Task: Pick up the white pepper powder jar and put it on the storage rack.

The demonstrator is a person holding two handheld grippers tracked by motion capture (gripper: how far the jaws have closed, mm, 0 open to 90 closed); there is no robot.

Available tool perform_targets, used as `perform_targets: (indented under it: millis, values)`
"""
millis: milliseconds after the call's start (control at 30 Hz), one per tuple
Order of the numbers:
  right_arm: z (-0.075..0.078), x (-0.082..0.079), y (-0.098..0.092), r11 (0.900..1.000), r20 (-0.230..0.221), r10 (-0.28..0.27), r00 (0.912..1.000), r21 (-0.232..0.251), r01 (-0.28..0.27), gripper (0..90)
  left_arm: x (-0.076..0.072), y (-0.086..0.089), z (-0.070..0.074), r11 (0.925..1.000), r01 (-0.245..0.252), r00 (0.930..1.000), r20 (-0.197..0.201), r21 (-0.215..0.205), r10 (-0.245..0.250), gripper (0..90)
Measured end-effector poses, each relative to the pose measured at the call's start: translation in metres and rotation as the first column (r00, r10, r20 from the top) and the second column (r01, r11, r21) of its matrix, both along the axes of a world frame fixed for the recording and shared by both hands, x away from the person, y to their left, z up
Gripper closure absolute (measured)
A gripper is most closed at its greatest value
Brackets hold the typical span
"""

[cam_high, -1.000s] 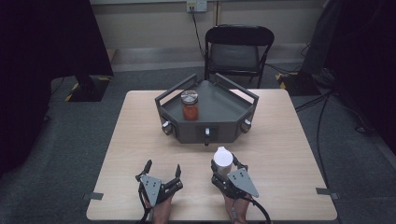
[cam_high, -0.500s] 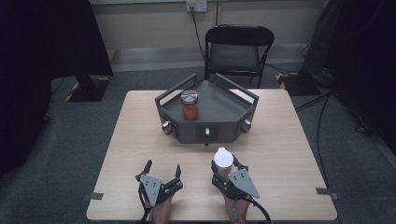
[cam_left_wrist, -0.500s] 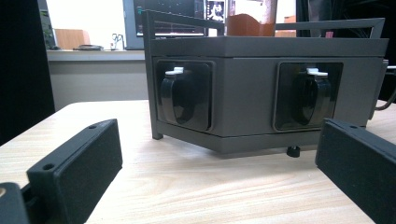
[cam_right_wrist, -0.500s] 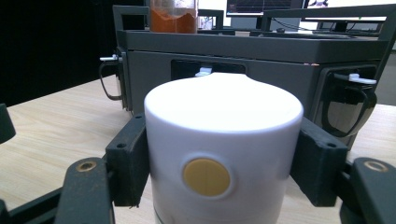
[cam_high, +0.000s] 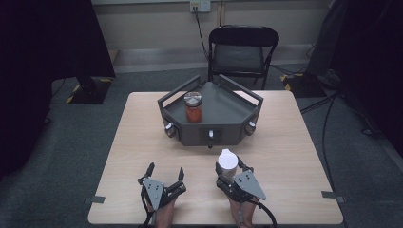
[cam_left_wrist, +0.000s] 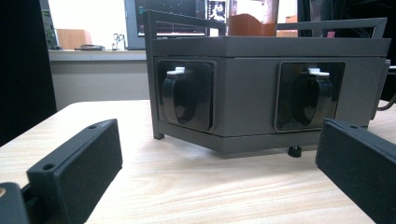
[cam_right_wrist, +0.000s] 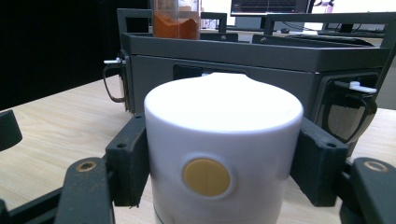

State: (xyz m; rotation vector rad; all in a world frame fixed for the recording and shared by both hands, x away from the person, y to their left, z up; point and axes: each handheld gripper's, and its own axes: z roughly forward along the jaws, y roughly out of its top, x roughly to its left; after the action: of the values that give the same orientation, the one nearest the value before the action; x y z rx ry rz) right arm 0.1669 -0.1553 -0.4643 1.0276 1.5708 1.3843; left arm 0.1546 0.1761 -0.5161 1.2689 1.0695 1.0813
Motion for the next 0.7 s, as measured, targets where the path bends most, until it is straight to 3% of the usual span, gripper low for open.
perform_targets:
  millis: [700]
  values:
    - [0.026, 0.01, -0.01, 0.999, -0.003, 0.047, 0.9989, -0.024, -0.047, 30.3, 0.0, 0.0, 0.0, 1.0, -0.002, 1.0, 0.0, 0.0, 0.002, 0.0]
